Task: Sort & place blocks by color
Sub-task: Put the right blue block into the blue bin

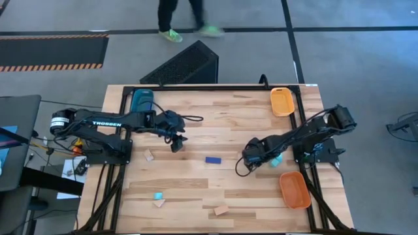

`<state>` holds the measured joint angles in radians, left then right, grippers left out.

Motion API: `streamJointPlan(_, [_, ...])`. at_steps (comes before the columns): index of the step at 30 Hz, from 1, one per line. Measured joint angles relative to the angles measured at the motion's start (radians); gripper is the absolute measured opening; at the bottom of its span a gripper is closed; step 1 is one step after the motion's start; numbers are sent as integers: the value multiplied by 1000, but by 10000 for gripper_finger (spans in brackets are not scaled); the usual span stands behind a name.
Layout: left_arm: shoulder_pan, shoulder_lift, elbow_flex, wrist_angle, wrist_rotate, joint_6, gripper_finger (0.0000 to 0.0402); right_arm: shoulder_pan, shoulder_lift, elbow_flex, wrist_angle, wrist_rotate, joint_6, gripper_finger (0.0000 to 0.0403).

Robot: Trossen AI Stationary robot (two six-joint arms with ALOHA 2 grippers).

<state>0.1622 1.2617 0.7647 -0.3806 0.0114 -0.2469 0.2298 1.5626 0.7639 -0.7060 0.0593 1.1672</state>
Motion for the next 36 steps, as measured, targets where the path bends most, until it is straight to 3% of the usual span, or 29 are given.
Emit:
streamJointPlan(4, [12, 0, 0, -2, 0, -45, 186, -2, -44, -3, 0, 0, -60, 76])
streamJointPlan(9, [16, 0, 0, 47, 52, -37, 186, -2, -104, -3, 22, 45, -102, 76])
streamJointPlan(12, [23, 2, 0, 124, 91, -110, 186, 0, -143, 8, 86, 114, -99, 76])
streamJointPlan(17, [46, 67, 1, 371, 162, -292, 186, 19, -146, 91, 220, 294, -246, 76])
streamJointPlan(22, [50, 178, 12, 592, 242, -420, 186, 19, -92, 208, 213, 422, -391, 76])
streamJointPlan(28, [48, 254, 73, 671, 264, -470, 186, 17, -67, 315, 212, 513, -452, 76])
streamJointPlan(33, [48, 316, 156, 690, 267, -496, 186, 16, -67, 329, 217, 616, -526, 76])
streamJointPlan(36, [44, 346, 204, 691, 277, -499, 186, 8, -71, 329, 207, 626, -563, 78])
